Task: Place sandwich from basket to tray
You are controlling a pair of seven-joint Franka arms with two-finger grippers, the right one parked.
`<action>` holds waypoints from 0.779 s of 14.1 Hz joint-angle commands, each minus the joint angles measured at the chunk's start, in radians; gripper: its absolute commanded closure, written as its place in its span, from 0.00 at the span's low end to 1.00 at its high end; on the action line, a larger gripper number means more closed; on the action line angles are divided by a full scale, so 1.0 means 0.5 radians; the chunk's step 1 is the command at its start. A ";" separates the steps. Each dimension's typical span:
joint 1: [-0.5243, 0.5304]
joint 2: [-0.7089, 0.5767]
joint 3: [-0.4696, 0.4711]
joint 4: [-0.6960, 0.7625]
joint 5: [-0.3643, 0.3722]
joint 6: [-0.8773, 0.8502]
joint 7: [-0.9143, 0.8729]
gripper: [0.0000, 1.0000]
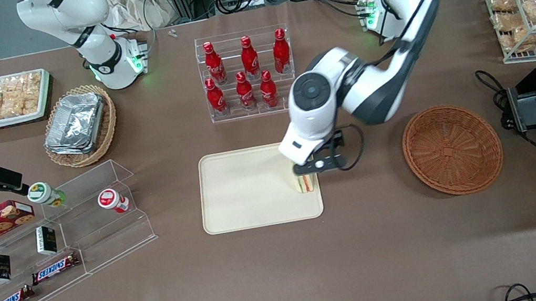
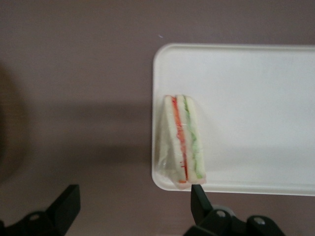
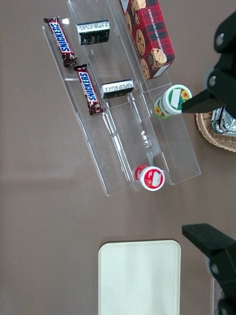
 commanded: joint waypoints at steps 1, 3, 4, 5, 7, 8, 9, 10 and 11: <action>0.148 -0.188 -0.008 0.111 -0.132 -0.340 0.243 0.00; 0.310 -0.314 -0.011 0.112 -0.239 -0.466 0.376 0.00; 0.369 -0.387 -0.011 0.109 -0.273 -0.525 0.471 0.00; 0.439 -0.473 -0.008 0.100 -0.304 -0.632 0.554 0.00; 0.590 -0.629 -0.005 0.099 -0.399 -0.825 0.741 0.00; 0.654 -0.697 0.004 0.096 -0.417 -0.887 0.884 0.00; 0.673 -0.755 0.044 0.093 -0.421 -0.954 0.992 0.00; 0.640 -0.814 0.199 0.090 -0.445 -1.015 1.066 0.00; 0.530 -0.881 0.377 0.075 -0.503 -1.040 1.176 0.00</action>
